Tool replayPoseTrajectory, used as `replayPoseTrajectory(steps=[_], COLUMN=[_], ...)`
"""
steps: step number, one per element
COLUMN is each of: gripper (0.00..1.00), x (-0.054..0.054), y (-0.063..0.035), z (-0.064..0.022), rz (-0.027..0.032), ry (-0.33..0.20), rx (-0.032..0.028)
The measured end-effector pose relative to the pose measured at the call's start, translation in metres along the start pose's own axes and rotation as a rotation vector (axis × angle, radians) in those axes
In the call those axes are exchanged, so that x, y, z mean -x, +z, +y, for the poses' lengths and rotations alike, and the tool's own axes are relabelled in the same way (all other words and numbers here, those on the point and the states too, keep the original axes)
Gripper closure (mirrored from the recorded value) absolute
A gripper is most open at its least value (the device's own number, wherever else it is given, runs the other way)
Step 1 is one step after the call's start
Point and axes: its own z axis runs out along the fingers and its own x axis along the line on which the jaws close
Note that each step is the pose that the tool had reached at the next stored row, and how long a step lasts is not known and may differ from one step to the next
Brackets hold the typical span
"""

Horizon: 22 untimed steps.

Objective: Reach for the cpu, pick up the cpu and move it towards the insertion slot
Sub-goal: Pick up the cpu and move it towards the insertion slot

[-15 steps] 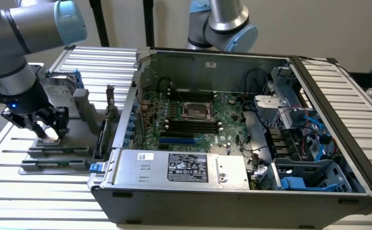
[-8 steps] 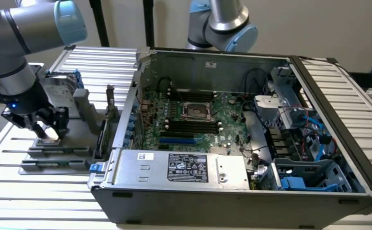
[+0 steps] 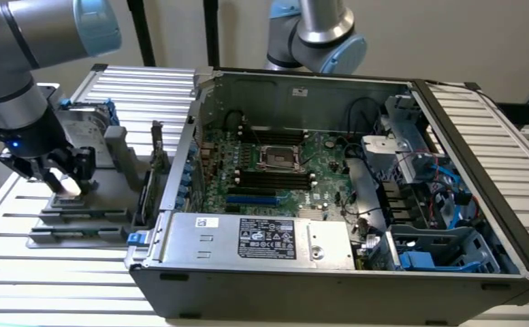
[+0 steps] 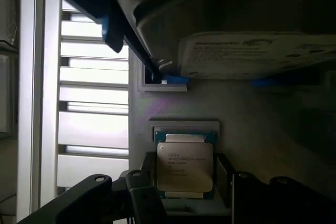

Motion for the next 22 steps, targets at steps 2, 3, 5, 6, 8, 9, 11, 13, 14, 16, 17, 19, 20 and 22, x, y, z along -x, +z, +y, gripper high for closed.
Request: replayPoseTrajectory(steps=[2,3,5,6,8,9,11,13,14,16,17,19,20,22], gripper=[0.45,0.45,0.45,0.45,0.45,0.45,0.45,0.45,0.45,0.45,0.45,0.45,0.45,0.45], x=[0.000,0.000,0.000,0.000,0.000,0.000,0.000,0.000,0.001,0.002,0.004,0.007,0.010,0.015], y=[-0.0073,-0.0117,-0.0212,-0.0256,-0.0346,-0.0391,-0.0481,-0.0574,-0.0619,-0.0709,-0.0754,-0.0848,-0.0893,-0.0983], z=[0.0003,0.0004,0.0007,0.0008,0.0011,0.0012,0.0014,0.0016,0.0017,0.0018,0.0018,0.0017,0.0016,0.0015], rz=[-0.0001,0.0000,0.0003,0.0004,0.0008,0.0009,0.0008,0.0009,0.0009,0.0012,0.0013,0.0023,0.0027,0.0038], ry=[0.000,0.000,0.000,0.000,0.000,0.000,0.000,0.000,0.000,0.000,0.000,0.000,0.000,0.000], rx=[0.0000,0.0000,-0.0001,-0.0001,0.0000,0.0000,0.0001,0.0000,0.0001,0.0000,0.0000,0.0000,0.0001,0.0002])
